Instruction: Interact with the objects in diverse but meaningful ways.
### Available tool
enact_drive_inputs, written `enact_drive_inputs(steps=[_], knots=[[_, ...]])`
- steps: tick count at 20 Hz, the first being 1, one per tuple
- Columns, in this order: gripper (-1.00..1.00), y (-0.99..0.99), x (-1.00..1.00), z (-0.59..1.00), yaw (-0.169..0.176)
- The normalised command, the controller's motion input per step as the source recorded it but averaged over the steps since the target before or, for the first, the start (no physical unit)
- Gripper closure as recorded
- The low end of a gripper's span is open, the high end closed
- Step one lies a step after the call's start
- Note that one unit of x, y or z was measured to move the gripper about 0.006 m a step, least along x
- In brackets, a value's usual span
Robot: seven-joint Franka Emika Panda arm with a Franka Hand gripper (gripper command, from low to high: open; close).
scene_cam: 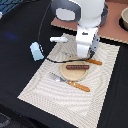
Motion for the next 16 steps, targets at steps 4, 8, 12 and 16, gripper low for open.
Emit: enact_drive_inputs(steps=[4,8,12,16], knots=[[1.00,0.19,-0.03,0.95,-0.015],[1.00,0.08,-0.18,0.82,-0.015],[1.00,-0.02,-0.31,0.47,-0.022],[1.00,-0.14,-0.40,0.28,-0.009]])
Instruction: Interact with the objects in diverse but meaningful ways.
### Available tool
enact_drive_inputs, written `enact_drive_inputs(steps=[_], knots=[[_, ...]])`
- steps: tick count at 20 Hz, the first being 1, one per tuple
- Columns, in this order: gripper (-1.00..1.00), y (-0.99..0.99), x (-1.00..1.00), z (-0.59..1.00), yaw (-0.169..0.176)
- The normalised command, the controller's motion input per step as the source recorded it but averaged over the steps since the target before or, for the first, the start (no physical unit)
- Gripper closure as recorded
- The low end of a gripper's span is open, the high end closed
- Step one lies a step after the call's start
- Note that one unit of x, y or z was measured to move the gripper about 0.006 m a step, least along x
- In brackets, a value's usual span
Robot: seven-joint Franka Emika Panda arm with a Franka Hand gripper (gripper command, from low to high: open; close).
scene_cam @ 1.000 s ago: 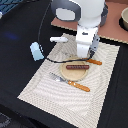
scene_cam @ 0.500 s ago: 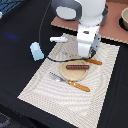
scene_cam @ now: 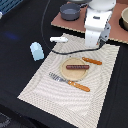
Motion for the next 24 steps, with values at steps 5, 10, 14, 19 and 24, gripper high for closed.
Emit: enact_drive_inputs(steps=[5,10,14,19,24], knots=[[1.00,-0.24,-0.37,0.12,-0.001],[1.00,-0.41,-0.43,0.11,-0.006],[1.00,-0.54,-0.49,0.15,-0.002],[1.00,-0.61,-0.52,0.15,0.000],[1.00,-0.65,-0.47,0.19,0.000]])
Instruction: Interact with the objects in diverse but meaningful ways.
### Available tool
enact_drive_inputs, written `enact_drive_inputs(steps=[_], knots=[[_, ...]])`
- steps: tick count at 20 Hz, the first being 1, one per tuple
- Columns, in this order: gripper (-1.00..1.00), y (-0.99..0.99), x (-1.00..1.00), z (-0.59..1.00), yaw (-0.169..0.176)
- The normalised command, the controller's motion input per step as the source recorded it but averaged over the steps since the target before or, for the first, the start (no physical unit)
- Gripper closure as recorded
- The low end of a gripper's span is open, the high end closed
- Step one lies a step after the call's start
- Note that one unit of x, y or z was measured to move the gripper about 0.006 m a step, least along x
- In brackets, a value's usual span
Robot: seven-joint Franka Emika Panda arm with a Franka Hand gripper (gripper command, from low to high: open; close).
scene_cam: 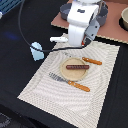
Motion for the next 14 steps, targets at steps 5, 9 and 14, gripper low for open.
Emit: enact_drive_inputs(steps=[5,9,14], knots=[[1.00,-0.67,-0.40,0.19,0.000],[1.00,-0.71,-0.44,0.16,0.000],[1.00,-0.68,-0.42,0.05,0.000]])
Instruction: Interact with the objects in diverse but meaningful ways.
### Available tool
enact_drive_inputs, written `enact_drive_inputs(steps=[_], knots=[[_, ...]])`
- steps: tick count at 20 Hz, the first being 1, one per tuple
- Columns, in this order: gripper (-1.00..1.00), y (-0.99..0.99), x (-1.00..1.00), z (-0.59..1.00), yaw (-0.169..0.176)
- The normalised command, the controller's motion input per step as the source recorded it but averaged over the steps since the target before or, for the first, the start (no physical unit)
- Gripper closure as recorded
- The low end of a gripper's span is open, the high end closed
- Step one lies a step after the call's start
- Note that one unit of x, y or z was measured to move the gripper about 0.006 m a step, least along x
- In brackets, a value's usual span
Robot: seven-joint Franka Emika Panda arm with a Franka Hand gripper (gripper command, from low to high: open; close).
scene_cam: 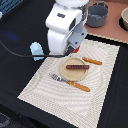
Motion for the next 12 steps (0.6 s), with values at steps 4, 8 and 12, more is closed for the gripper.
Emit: enact_drive_inputs(steps=[4,8,12], knots=[[1.00,-0.67,-0.47,0.00,0.000],[1.00,-0.62,-0.53,0.00,0.000],[1.00,-0.55,-0.60,-0.01,0.000]])
